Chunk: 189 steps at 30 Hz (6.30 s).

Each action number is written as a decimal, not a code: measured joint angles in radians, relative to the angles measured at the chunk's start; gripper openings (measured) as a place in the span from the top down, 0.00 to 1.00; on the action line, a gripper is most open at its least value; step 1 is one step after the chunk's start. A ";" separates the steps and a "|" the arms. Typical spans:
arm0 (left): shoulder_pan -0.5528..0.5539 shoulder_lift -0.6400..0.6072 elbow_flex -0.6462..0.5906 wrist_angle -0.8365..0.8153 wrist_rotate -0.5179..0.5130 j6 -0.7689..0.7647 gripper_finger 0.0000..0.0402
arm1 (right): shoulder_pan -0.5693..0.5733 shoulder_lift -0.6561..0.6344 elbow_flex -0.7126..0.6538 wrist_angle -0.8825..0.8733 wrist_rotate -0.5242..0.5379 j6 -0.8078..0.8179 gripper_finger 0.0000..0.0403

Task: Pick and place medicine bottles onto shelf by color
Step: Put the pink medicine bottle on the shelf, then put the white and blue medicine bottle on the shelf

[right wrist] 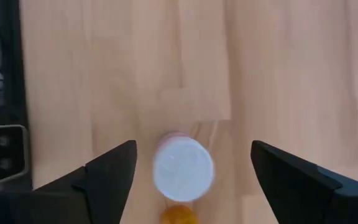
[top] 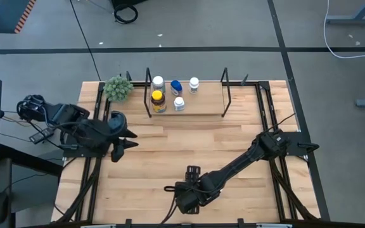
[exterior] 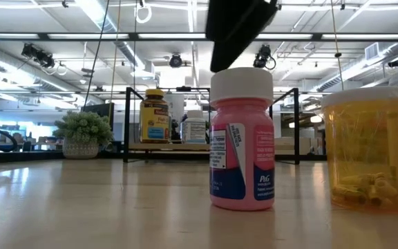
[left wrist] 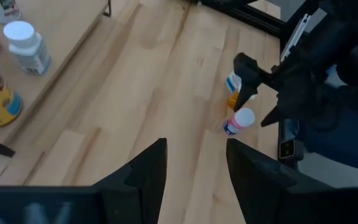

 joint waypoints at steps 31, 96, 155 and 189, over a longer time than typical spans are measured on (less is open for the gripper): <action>-0.047 0.059 0.000 0.006 -0.060 -0.034 0.57 | -0.001 0.007 -0.096 0.080 -0.050 0.019 0.20; 0.129 -0.262 0.000 -0.209 -0.127 0.146 0.57 | -0.693 -0.203 0.028 -0.284 -0.124 -0.403 0.54; 0.141 -0.085 0.000 -0.061 -0.414 -0.069 0.57 | -0.968 -0.434 -0.527 0.276 -0.265 -0.760 0.52; 0.140 -0.085 0.000 -0.060 -0.411 -0.050 0.57 | -0.985 -0.435 -0.445 0.220 -0.234 -0.524 0.47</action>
